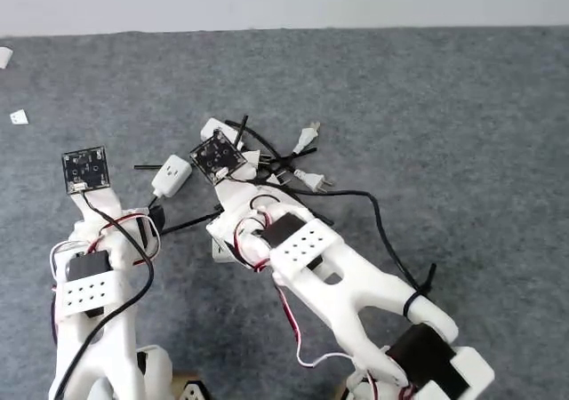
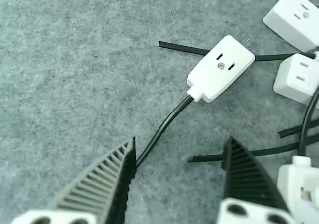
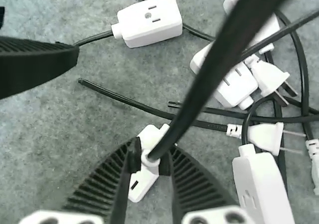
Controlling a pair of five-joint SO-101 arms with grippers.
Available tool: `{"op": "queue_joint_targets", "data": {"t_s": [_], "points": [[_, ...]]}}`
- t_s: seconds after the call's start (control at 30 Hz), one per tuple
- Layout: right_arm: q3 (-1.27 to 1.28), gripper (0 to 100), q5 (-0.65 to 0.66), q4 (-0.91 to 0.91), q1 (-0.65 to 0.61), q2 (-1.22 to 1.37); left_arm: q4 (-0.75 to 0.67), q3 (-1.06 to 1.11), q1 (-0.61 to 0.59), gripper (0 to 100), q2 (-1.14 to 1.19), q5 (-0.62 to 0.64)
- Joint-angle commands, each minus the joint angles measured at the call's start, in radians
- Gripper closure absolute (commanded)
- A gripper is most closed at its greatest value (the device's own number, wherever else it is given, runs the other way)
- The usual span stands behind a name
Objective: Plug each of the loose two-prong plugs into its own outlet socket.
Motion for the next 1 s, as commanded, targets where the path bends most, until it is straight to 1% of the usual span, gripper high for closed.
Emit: {"op": "queue_joint_targets", "data": {"t_s": [0.0, 0.13, 0.37, 0.57, 0.83, 0.97], "points": [[-0.091, 99.0, 0.018, 0.088, -0.005, 0.102, -0.005, -0.048, -0.006, 74, -0.018, -0.015], [-0.155, 99.0, 0.015, 0.151, -0.004, 0.156, -0.005, -0.048, -0.006, 74, -0.020, -0.015], [-0.157, 99.0, 0.015, 0.199, -0.005, 0.156, -0.005, -0.048, -0.006, 74, -0.018, -0.015], [-0.178, 99.0, 0.017, 0.315, -0.005, 0.166, -0.008, -0.050, -0.006, 74, -0.015, -0.015], [-0.209, 99.0, 0.041, 0.334, -0.007, 0.197, -0.008, -0.050, -0.003, 74, -0.014, -0.015], [-0.239, 98.3, 0.026, 0.357, -0.007, 0.217, -0.008, -0.050, -0.003, 74, -0.014, -0.015]]}}
